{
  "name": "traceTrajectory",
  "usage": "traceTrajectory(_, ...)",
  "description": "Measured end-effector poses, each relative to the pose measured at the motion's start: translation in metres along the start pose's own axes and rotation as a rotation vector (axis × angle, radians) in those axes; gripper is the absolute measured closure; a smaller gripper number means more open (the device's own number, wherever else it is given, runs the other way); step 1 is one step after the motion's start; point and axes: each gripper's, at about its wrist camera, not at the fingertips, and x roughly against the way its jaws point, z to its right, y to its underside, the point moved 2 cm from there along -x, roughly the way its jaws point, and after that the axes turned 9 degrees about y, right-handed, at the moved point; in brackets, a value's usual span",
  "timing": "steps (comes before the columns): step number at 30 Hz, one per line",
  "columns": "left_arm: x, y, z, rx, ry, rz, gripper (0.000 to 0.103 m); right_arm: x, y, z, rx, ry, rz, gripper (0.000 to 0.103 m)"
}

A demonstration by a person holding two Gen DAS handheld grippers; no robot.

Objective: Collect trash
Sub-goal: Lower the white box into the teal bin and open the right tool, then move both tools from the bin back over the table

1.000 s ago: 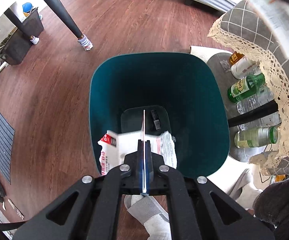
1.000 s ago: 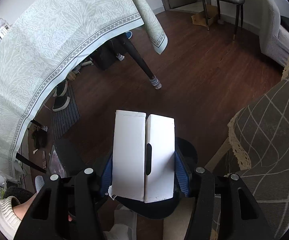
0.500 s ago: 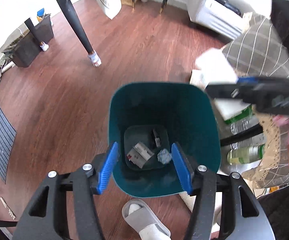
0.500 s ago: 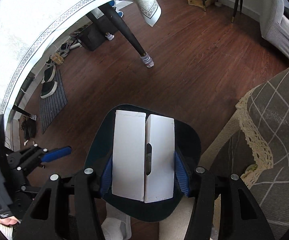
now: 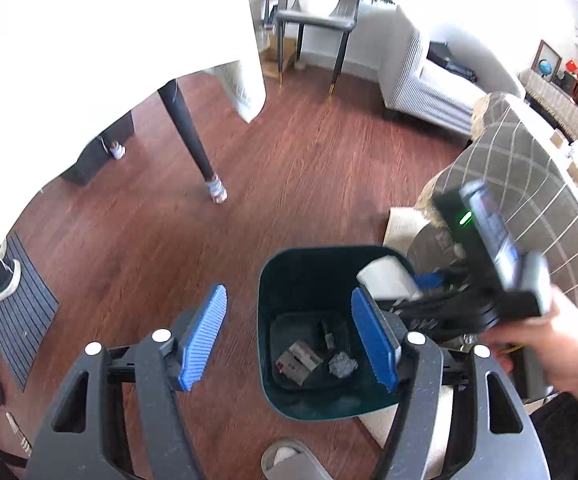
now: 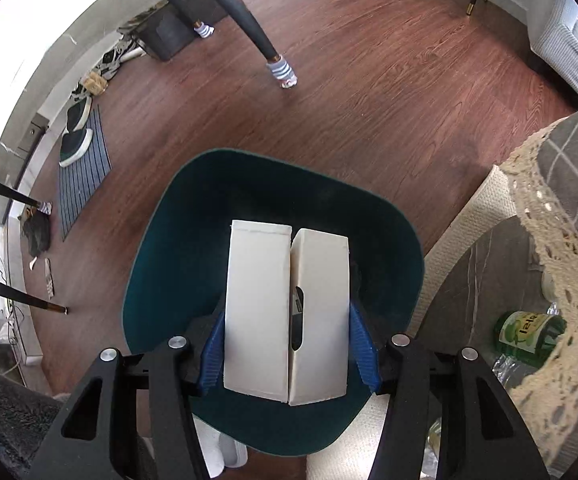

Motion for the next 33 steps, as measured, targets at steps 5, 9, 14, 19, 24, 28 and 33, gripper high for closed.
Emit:
traceTrajectory(5,0.019,-0.014,0.011,-0.018,0.027,0.047,0.05,-0.012,0.005,-0.003,0.028,0.0,-0.02,0.044)
traceTrajectory(9,0.032,-0.022,0.02,-0.026,0.053,0.077,0.057,-0.017,0.008,-0.009,0.052,0.015,-0.023,0.035)
traceTrajectory(14,0.05,-0.031,0.031,-0.054,0.044,0.126,0.057,-0.018,0.014,-0.009,0.058,-0.004,-0.028,0.021)
traceTrajectory(19,0.072,-0.044,0.041,-0.076,0.047,0.183,0.057,-0.011,0.021,-0.008,0.078,0.029,-0.017,0.021)
traceTrajectory(24,0.091,-0.055,0.053,-0.087,0.066,0.238,0.055,0.01,0.027,-0.004,0.086,0.004,0.043,0.021)
traceTrajectory(28,0.104,-0.062,0.062,-0.107,0.064,0.278,0.051,0.041,0.028,-0.007,0.119,-0.007,0.123,0.021)
traceTrajectory(33,0.115,-0.069,0.068,-0.097,0.079,0.32,0.042,0.084,0.033,-0.013,0.169,-0.022,0.213,0.025)
